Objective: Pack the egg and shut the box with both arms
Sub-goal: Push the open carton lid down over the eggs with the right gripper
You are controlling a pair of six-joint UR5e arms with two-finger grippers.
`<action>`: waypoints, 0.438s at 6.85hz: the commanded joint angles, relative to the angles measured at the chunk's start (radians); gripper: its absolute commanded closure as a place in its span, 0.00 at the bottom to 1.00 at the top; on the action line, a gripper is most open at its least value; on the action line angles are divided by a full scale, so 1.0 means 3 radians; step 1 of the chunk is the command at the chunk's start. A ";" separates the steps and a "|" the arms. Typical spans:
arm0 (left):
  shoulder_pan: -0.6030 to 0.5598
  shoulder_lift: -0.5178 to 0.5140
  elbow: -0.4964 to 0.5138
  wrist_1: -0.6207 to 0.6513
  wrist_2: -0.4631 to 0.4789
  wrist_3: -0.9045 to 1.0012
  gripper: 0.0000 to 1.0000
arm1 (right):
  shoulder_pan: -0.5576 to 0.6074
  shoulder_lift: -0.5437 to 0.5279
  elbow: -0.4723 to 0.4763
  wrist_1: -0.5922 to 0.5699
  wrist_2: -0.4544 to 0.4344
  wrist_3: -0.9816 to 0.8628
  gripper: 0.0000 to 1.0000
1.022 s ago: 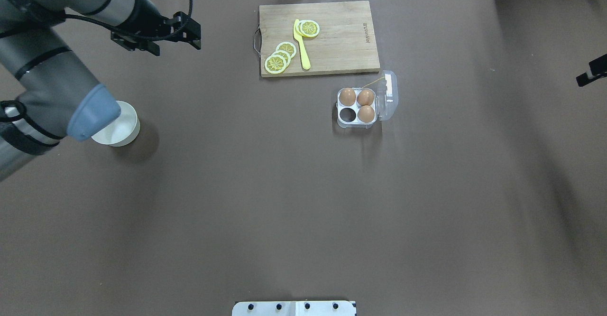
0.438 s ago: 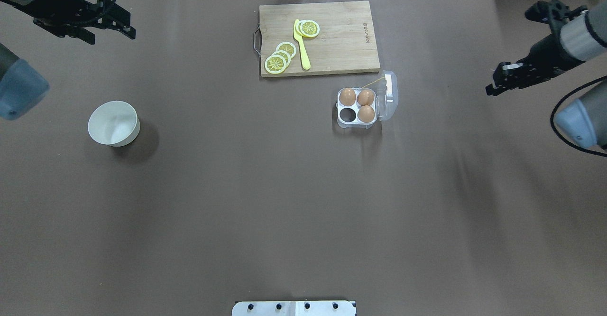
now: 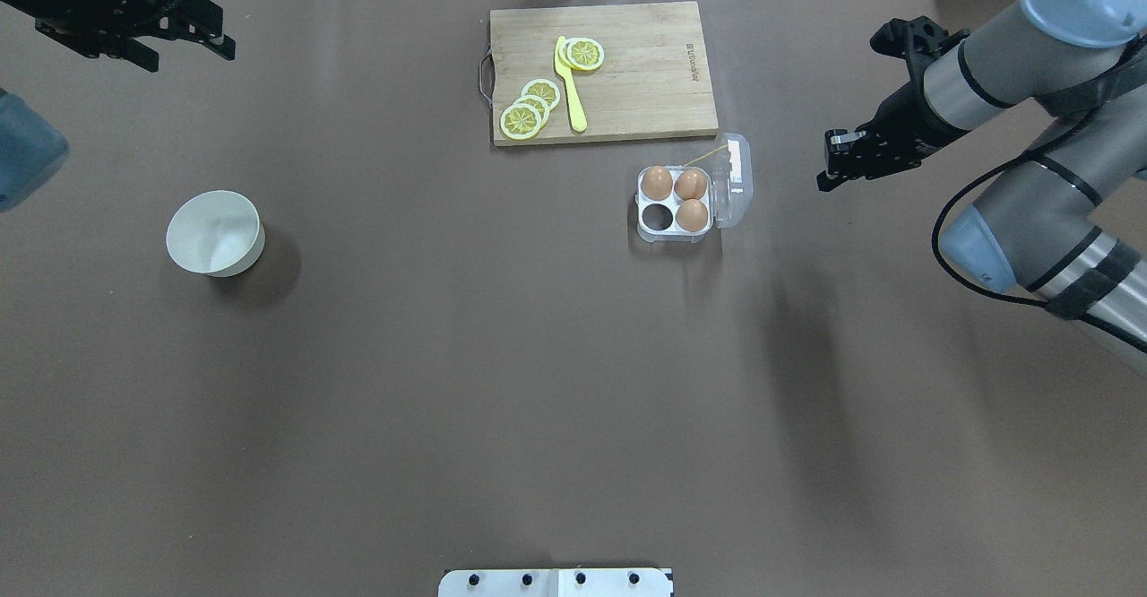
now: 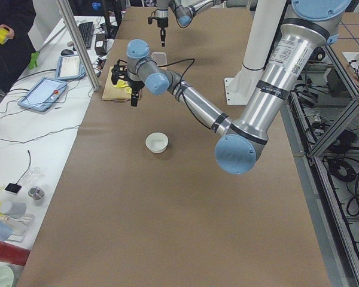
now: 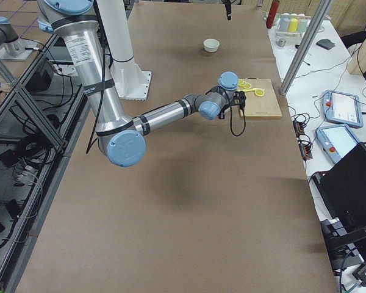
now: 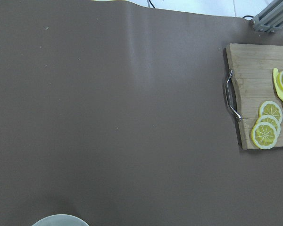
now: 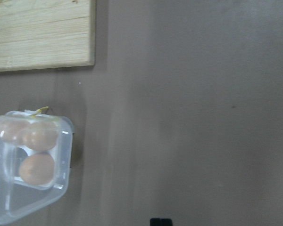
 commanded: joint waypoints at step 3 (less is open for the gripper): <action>-0.0013 0.0001 0.0011 0.0000 -0.0022 -0.0001 0.03 | -0.0132 0.0244 -0.0264 0.0007 -0.0059 0.0143 1.00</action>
